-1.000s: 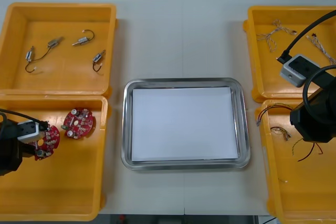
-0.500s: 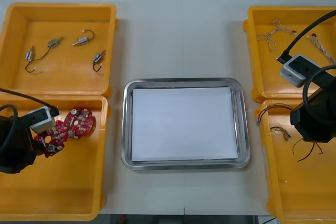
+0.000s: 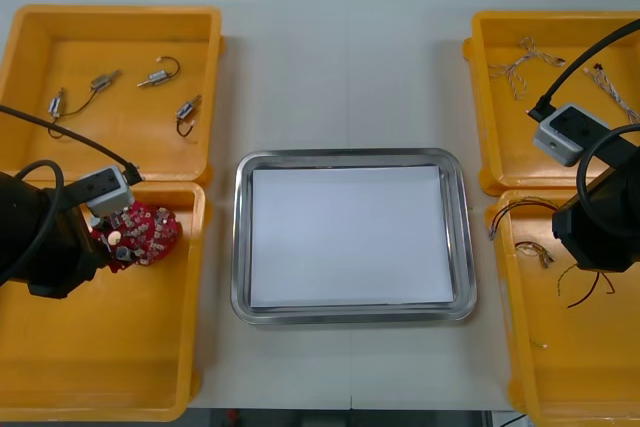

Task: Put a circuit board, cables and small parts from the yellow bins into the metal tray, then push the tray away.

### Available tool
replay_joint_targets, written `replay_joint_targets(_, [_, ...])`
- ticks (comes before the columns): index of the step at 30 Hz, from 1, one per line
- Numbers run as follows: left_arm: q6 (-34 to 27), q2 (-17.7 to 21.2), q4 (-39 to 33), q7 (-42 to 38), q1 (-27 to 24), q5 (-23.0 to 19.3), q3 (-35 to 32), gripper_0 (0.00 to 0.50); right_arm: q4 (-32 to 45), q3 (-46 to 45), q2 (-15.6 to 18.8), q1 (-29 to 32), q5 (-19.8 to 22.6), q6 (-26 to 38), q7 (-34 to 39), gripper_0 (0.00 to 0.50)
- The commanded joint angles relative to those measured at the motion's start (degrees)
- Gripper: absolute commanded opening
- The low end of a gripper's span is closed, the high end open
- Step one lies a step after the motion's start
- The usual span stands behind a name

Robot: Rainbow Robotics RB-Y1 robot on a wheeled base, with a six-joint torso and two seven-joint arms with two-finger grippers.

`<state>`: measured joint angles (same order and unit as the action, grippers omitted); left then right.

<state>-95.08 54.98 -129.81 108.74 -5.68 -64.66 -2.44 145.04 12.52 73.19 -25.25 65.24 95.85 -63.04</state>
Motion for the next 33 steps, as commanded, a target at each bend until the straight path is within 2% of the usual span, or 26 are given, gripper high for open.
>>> replay_joint_targets(1, [-6.1,-4.5,-3.0,-14.2,-6.4,1.6,0.9,0.0,1.5,-0.1,-0.1,-1.6,-0.5,0.4,-1.6,0.0])
replay_joint_targets(8, [-12.1,-8.5,-5.5,-21.6,-11.8,7.0,4.6,0.0,1.5,-0.1,-0.1,-1.6,-0.4,0.4,-1.6,0.0])
replay_joint_targets(13, [-13.5,-11.4,-5.8,-26.5,-14.8,10.1,7.7,0.0,1.5,-0.1,-0.1,-1.6,-0.4,0.4,-1.5,0.0])
replay_joint_targets(17, [-14.9,-14.7,-6.1,-30.8,-17.7,15.1,11.7,0.0,1.4,-0.1,-0.1,-1.6,-0.5,0.4,-1.6,0.0])
replay_joint_targets(28, [-14.9,-20.8,-6.1,-43.9,-23.4,25.1,23.3,0.0,1.4,-0.1,-0.1,-1.6,-0.5,0.5,-1.5,0.0])
replay_joint_targets(33, [-14.9,-23.1,-6.1,-49.2,-24.9,27.8,27.7,0.0,1.4,-0.1,-0.1,-1.6,-0.6,0.7,-1.5,0.0])
